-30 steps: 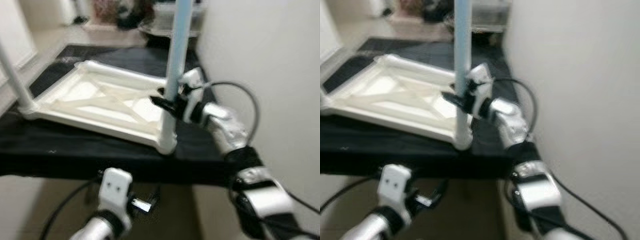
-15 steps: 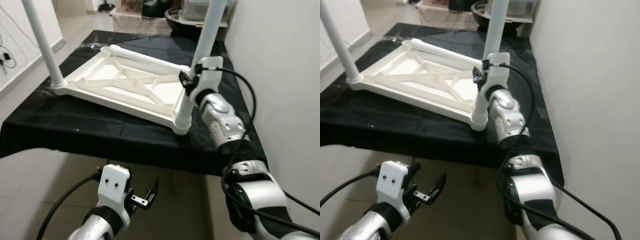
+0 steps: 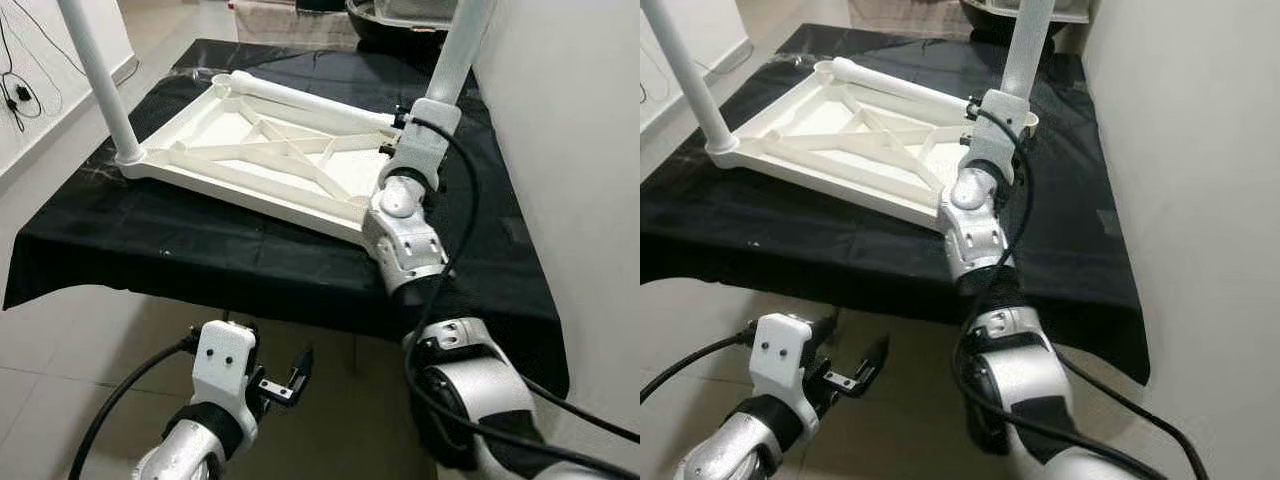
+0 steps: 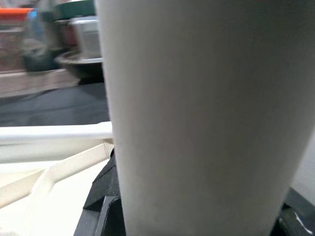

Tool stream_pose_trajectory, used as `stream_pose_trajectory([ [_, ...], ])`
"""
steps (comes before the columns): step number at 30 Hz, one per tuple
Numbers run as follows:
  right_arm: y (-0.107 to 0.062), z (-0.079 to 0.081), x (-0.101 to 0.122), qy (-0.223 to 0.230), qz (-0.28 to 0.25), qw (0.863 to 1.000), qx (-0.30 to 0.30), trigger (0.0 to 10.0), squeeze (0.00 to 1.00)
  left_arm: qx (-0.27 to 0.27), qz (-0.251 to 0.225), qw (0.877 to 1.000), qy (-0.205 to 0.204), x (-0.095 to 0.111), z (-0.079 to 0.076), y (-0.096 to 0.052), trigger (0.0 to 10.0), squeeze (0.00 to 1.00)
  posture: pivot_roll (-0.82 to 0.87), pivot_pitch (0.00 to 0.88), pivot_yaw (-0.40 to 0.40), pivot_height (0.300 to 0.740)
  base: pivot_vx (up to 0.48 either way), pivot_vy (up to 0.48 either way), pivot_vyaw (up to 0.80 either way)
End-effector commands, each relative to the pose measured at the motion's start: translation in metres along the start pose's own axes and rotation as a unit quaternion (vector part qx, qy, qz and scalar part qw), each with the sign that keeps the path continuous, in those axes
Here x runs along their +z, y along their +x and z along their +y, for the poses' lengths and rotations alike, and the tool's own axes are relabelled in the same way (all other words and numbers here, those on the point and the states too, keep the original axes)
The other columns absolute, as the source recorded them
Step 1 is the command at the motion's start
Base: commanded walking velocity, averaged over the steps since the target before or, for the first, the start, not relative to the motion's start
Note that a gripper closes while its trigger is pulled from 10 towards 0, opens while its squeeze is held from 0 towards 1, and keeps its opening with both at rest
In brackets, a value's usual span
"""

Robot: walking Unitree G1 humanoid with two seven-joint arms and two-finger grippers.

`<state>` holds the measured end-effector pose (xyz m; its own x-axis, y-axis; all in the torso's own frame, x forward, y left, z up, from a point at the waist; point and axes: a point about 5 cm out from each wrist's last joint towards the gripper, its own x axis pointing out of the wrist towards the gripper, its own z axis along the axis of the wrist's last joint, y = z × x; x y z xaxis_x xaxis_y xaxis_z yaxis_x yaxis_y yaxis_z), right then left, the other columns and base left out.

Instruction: Building children table

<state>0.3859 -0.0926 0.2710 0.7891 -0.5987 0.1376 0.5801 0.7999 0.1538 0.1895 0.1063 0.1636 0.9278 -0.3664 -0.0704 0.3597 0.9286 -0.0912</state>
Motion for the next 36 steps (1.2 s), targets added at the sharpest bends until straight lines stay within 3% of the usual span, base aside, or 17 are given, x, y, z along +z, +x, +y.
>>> stream_pose_trajectory([
  [1,-0.009,-0.029,-0.072,-0.075,0.143,0.981,-0.104,10.0,0.00,0.000,0.012,1.000,0.000,-0.005,0.001,0.000,10.0,0.00,0.13,0.201,-0.032,0.740,0.000,0.000,0.00],
  [4,-0.024,-0.013,-0.066,-0.043,0.159,0.978,-0.127,10.0,0.00,-0.001,0.011,1.000,-0.001,-0.005,-0.001,0.002,10.0,0.00,0.15,0.198,-0.034,0.740,0.000,0.000,0.00],
  [8,-0.033,0.000,-0.061,-0.048,0.158,0.981,-0.105,10.0,0.00,-0.006,0.012,1.000,-0.003,-0.006,-0.003,0.002,10.0,0.00,0.15,0.190,-0.036,0.740,0.000,0.000,0.00],
  [19,-0.036,0.008,-0.057,-0.043,0.147,0.986,-0.068,10.0,0.00,-0.008,0.016,1.000,-0.003,-0.010,-0.004,0.002,10.0,0.00,0.13,0.168,-0.038,0.740,0.000,0.000,0.00],
  [20,-0.036,0.009,-0.057,-0.038,0.149,0.986,-0.061,10.0,1.00,-0.009,0.016,1.000,-0.003,-0.011,-0.004,0.003,10.0,0.00,0.13,0.164,-0.040,0.740,0.000,0.000,0.00],
  [33,-0.036,0.017,-0.047,-0.001,0.136,0.990,-0.022,10.0,1.00,-0.014,0.018,1.000,-0.001,-0.015,-0.005,0.005,10.0,0.00,0.12,0.150,-0.040,0.740,0.000,0.000,0.00],
  [34,-0.037,0.020,-0.046,0.007,0.140,0.990,-0.006,10.0,0.71,-0.014,0.018,1.000,-0.001,-0.016,-0.005,0.005,10.0,0.00,0.12,0.146,-0.040,0.740,0.000,0.000,0.00],
  [35,-0.038,0.021,-0.046,0.015,0.145,0.989,0.005,10.0,0.00,-0.014,0.018,1.000,-0.002,-0.016,-0.005,0.005,10.0,0.00,0.12,0.146,-0.040,0.740,0.000,0.000,0.00],
  [36,-0.039,0.022,-0.047,0.021,0.152,0.988,0.026,10.0,0.00,-0.014,0.018,1.000,-0.002,-0.016,-0.005,0.005,10.0,0.00,0.12,0.143,-0.042,0.740,0.000,0.000,0.00],
])
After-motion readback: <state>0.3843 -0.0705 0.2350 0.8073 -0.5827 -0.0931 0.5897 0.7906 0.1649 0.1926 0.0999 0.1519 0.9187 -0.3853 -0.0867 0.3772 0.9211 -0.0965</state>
